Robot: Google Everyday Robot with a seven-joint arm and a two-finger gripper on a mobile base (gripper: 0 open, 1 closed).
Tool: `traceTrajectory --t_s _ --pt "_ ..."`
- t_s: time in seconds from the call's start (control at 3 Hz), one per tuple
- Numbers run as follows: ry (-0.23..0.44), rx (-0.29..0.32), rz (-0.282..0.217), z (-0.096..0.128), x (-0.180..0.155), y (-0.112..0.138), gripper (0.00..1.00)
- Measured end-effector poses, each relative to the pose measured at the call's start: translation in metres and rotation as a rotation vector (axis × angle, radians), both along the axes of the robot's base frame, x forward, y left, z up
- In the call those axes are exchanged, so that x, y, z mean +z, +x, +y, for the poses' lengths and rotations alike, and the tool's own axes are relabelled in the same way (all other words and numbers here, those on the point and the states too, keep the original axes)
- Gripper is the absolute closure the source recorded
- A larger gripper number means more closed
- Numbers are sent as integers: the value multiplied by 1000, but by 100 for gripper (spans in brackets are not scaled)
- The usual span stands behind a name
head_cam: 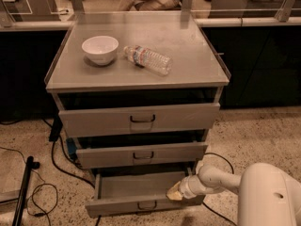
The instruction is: Close bottom drawer
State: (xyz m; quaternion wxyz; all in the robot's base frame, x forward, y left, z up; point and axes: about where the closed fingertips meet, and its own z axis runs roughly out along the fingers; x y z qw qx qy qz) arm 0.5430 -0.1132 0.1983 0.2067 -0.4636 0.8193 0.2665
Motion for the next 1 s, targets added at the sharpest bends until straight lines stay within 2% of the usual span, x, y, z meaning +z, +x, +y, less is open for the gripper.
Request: traceTrajectory --t_s 0.67,1.0 --pt "0 0 0 0 8 0 24" --pt "19 30 -7 0 27 -15 2"
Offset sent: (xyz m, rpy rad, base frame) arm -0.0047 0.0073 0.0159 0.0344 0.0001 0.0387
